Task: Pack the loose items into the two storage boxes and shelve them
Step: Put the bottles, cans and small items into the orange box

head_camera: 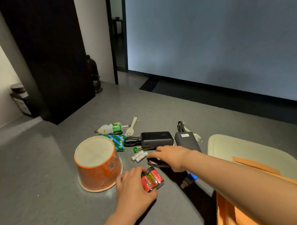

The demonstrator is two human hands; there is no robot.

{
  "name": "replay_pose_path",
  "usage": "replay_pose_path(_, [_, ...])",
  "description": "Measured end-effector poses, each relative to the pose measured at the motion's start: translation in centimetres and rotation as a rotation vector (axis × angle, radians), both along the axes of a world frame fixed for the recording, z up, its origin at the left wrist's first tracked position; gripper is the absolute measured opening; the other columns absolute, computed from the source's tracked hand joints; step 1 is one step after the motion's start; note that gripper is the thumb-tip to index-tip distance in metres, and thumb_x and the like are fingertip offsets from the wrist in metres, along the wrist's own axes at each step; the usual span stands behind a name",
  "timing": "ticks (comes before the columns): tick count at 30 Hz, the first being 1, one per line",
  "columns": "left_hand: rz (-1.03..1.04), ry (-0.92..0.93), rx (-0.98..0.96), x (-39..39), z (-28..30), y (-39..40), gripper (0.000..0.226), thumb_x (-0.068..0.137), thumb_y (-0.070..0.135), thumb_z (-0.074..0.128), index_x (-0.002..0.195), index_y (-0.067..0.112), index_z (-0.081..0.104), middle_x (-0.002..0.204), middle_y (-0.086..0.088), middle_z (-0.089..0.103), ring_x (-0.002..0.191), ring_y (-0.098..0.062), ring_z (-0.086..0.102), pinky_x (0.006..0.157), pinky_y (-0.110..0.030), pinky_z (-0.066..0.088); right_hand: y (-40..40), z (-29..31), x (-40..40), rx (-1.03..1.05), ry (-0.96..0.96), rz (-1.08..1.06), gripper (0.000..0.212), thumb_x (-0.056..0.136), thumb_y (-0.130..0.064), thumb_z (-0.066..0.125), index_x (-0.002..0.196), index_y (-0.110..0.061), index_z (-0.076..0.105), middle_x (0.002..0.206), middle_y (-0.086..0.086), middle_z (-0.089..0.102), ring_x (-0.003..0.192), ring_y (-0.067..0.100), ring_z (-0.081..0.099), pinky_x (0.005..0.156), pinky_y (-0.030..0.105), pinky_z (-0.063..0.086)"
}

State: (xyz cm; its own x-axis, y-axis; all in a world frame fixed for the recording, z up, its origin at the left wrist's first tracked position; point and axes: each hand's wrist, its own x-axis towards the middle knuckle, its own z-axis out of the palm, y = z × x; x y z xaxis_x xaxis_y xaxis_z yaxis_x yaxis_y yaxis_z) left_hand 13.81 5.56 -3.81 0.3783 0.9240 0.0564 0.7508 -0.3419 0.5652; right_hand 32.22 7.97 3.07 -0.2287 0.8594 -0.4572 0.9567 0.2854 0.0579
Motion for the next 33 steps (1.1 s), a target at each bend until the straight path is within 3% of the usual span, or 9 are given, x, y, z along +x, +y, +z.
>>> replay_pose_path(5, [0.008, 0.013, 0.01, 0.5, -0.4, -0.3, 0.065, 0.056, 0.064, 0.062, 0.113, 0.042, 0.04, 0.107, 0.023, 0.047, 0.108, -0.003, 0.041, 0.087, -0.025, 0.016, 0.4, -0.5, 0.6, -0.031, 0.03, -0.044, 0.104, 0.074, -0.002, 0.075, 0.151, -0.037, 0.013, 0.132, 0.01, 0.041, 0.115, 0.034, 0.052, 0.087, 0.042, 0.049])
replay_pose_path(10, [0.019, 0.007, 0.02, 1.2, -0.7, -0.2, 0.069, 0.06, 0.07, 0.063, 0.119, 0.04, 0.041, 0.113, 0.019, 0.047, 0.113, -0.008, 0.039, 0.089, -0.027, 0.016, 0.8, -0.6, 0.8, -0.023, 0.03, -0.072, 0.103, 0.057, -0.028, 0.091, 0.141, -0.019, 0.032, 0.13, 0.006, 0.041, 0.116, 0.029, 0.05, 0.093, 0.041, 0.048])
replay_pose_path(16, [0.029, -0.024, 0.034, 1.2, -0.9, -0.1, 0.065, 0.058, 0.068, 0.066, 0.113, 0.041, 0.046, 0.1, 0.023, 0.047, 0.108, -0.007, 0.042, 0.08, -0.025, 0.016, 0.4, -1.0, 1.3, 0.011, 0.151, -0.129, 0.101, 0.053, -0.042, 0.09, 0.136, -0.018, 0.038, 0.125, 0.001, 0.045, 0.115, 0.021, 0.047, 0.094, 0.033, 0.044])
replay_pose_path(20, [0.04, -0.063, 0.041, 0.9, -0.5, -0.1, 0.069, 0.054, 0.066, 0.072, 0.114, 0.04, 0.05, 0.104, 0.022, 0.051, 0.108, -0.007, 0.043, 0.078, -0.025, 0.017, -0.1, -0.2, 1.3, 0.024, 0.135, -0.14, 0.099, 0.052, -0.045, 0.089, 0.133, -0.016, 0.041, 0.121, 0.001, 0.044, 0.111, 0.021, 0.049, 0.091, 0.032, 0.047])
replay_pose_path(23, [0.046, -0.143, 0.058, 0.6, 1.1, -0.1, 0.069, 0.052, 0.06, 0.077, 0.114, 0.038, 0.052, 0.105, 0.021, 0.052, 0.106, -0.006, 0.043, 0.083, -0.025, 0.023, -1.1, 2.3, 1.5, 0.137, 0.176, -0.145, 0.097, 0.053, -0.044, 0.087, 0.133, -0.016, 0.041, 0.124, 0.001, 0.045, 0.112, 0.02, 0.047, 0.094, 0.031, 0.044])
replay_pose_path(26, [0.005, -0.281, 0.115, 0.5, 4.3, -0.2, 0.067, 0.053, 0.049, 0.083, 0.112, 0.035, 0.055, 0.101, 0.02, 0.052, 0.101, -0.006, 0.044, 0.084, -0.022, 0.034, -4.0, 5.8, 2.6, 0.324, 0.314, -0.218, 0.091, 0.052, -0.044, 0.084, 0.131, -0.022, 0.044, 0.119, -0.004, 0.045, 0.106, 0.015, 0.048, 0.086, 0.027, 0.043])
replay_pose_path(29, [-0.116, -0.347, 0.167, 1.6, 8.0, -1.0, 0.065, 0.053, 0.044, 0.084, 0.11, 0.039, 0.054, 0.099, 0.026, 0.049, 0.099, -0.002, 0.042, 0.078, -0.01, 0.032, -9.0, 9.1, 4.6, 0.451, 0.42, -0.296, 0.089, 0.049, -0.045, 0.079, 0.129, -0.028, 0.045, 0.116, -0.01, 0.044, 0.105, 0.009, 0.048, 0.084, 0.022, 0.043])
replay_pose_path(33, [-0.28, -0.412, 0.192, 5.0, 11.5, -3.3, 0.063, 0.049, 0.044, 0.082, 0.107, 0.036, 0.057, 0.097, 0.025, 0.052, 0.097, -0.003, 0.045, 0.08, -0.01, 0.035, -16.9, 11.8, 8.2, 0.534, 0.401, -0.439, 0.085, 0.047, -0.041, 0.078, 0.125, -0.032, 0.048, 0.114, -0.014, 0.046, 0.104, 0.005, 0.048, 0.09, 0.027, 0.046])
